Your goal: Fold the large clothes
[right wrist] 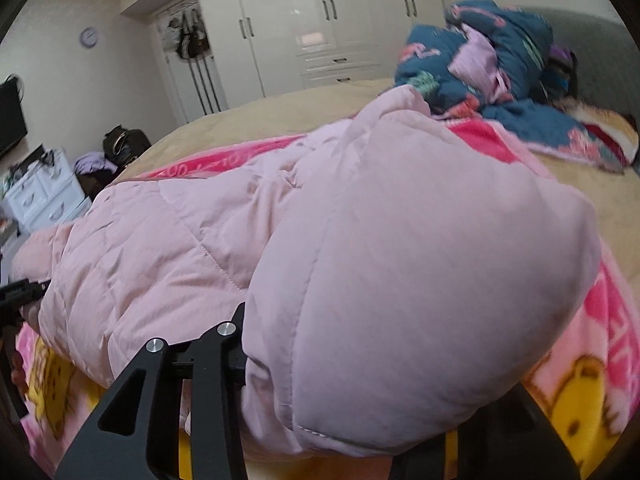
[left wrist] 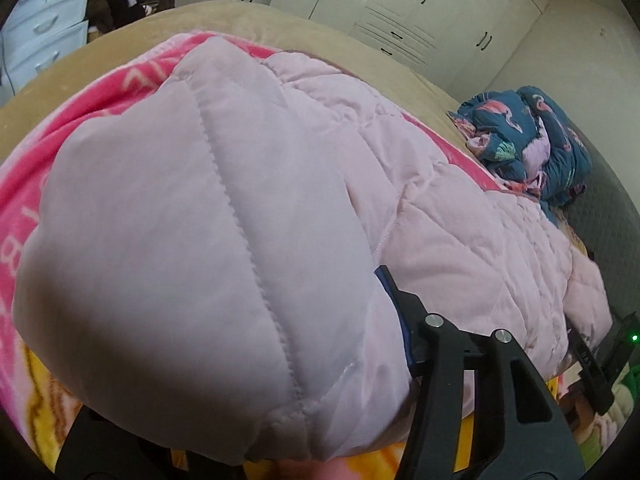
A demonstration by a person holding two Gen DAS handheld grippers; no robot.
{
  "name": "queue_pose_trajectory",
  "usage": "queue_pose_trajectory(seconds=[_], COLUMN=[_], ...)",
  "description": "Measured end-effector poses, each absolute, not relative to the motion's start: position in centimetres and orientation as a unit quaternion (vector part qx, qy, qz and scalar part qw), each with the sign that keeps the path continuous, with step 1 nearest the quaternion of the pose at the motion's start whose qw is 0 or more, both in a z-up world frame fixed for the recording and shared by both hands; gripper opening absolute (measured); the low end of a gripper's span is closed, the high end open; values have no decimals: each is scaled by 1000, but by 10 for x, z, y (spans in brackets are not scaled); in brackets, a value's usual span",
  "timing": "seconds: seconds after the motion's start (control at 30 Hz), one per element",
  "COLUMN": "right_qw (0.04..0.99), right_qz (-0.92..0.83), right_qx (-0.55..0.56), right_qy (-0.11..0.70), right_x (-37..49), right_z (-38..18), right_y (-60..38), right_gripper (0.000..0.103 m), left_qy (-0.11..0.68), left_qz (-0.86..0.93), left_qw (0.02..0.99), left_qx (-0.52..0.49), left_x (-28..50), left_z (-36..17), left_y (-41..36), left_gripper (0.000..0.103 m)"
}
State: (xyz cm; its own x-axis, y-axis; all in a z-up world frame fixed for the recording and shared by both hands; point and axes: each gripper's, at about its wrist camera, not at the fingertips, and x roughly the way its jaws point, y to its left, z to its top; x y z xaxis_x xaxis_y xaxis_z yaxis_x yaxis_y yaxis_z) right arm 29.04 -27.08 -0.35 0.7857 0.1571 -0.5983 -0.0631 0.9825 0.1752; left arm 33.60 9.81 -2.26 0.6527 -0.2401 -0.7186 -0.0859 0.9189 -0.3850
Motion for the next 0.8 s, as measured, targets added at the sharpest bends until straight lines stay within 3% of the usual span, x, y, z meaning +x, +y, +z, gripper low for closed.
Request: queue_pose_trajectory(seconds=[0.33,0.8], right_qw=[950,943], right_qz=[105,122], right_qx=[33,25], right_qy=[291,307], right_x=[242,168], right_z=[34,36], right_y=[-246,-231], right_gripper=[36,36], left_qy=[399,400], left_qz=[-55,-54], left_qw=[895,897], left_qx=[-191,-181], left_x=[282,207], left_z=[-10,-9], left_y=[108,119], left_gripper=[44,44])
